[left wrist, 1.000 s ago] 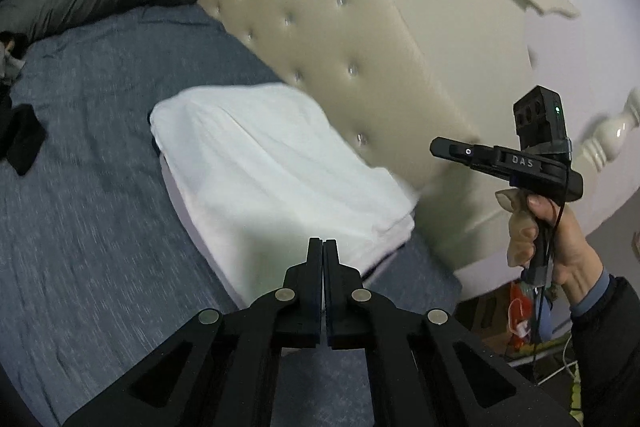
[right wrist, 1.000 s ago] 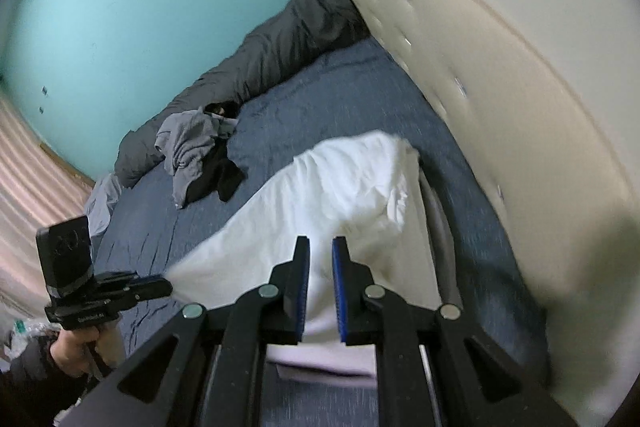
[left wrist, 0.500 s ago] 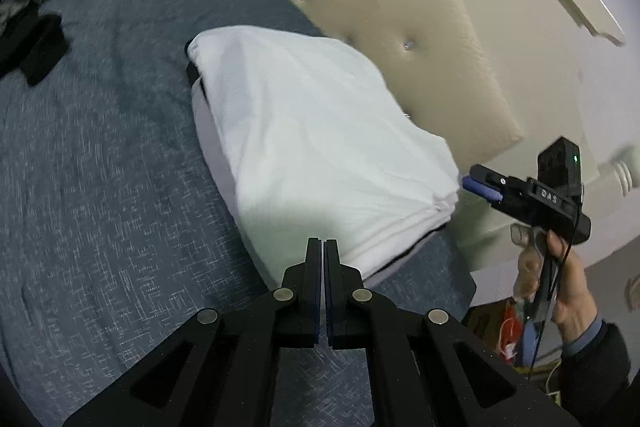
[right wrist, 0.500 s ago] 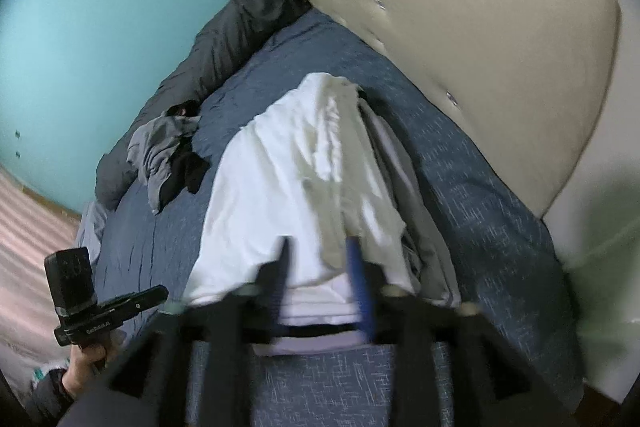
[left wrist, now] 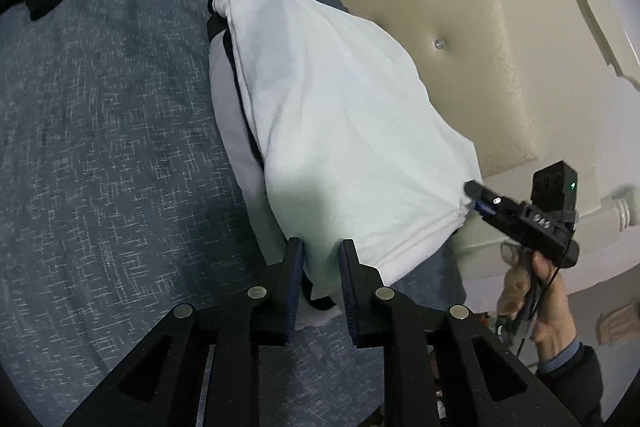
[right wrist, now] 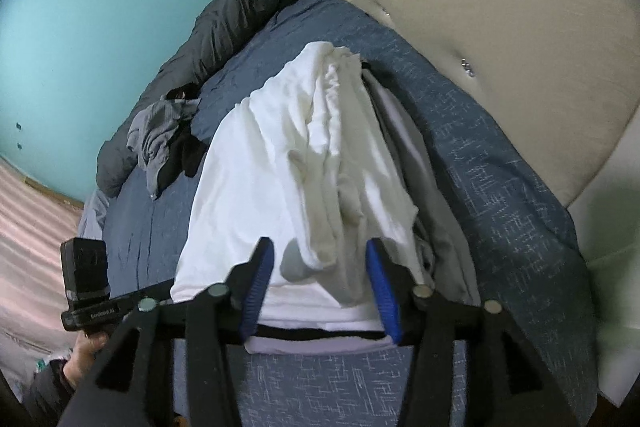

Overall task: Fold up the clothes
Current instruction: 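Open both grippers and release the shirt onto the stack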

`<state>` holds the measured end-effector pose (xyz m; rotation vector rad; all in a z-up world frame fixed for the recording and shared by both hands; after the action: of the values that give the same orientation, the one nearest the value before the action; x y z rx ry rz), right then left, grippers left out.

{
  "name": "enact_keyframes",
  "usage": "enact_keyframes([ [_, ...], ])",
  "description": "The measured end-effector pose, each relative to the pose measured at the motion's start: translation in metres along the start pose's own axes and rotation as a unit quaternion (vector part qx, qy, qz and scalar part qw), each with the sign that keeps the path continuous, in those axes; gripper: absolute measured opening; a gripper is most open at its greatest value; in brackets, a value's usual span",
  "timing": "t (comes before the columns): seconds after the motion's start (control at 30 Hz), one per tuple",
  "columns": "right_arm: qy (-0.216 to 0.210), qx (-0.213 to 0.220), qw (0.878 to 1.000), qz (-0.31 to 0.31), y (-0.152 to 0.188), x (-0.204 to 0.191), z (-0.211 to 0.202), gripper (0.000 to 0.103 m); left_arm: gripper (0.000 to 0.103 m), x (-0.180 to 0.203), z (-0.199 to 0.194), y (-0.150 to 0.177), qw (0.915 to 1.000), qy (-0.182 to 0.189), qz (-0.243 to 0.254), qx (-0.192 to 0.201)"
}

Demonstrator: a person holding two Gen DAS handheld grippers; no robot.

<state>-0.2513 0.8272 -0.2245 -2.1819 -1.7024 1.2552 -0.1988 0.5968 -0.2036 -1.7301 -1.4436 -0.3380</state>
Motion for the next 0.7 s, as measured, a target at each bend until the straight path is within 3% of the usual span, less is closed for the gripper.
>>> enact_keyframes([
  [0.1, 0.0, -0.005, 1.0, 0.0, 0.003, 0.001, 0.003, 0.012, 0.009, 0.005, -0.001, -0.001, 1.0, 0.008, 0.002, -0.001],
  [0.13, -0.001, -0.007, 1.0, 0.0, 0.004, 0.001, 0.004, 0.01, 0.008, 0.006, -0.001, -0.002, 1.0, 0.009, 0.004, 0.0],
  [0.4, -0.006, 0.01, 1.0, -0.006, -0.005, -0.008, -0.013, 0.005, 0.005, 0.022, -0.019, -0.013, 0.9995, 0.026, 0.016, 0.007],
  [0.7, 0.002, -0.002, 1.0, -0.013, -0.018, -0.012, -0.036, 0.004, 0.005, 0.043, -0.028, -0.01, 0.9989, 0.035, 0.03, 0.0],
])
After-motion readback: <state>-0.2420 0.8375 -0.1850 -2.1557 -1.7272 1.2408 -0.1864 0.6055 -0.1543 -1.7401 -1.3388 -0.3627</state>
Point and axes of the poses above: each gripper's, at about its wrist camera, not at the fingertips, and z roughly the way its jaws point, x to its right, y to its underside, the point moved 3 cm from there along z, roughly the way its jaws point, and after that the axes turned 10 degrees about x, right-handed, at the moved point
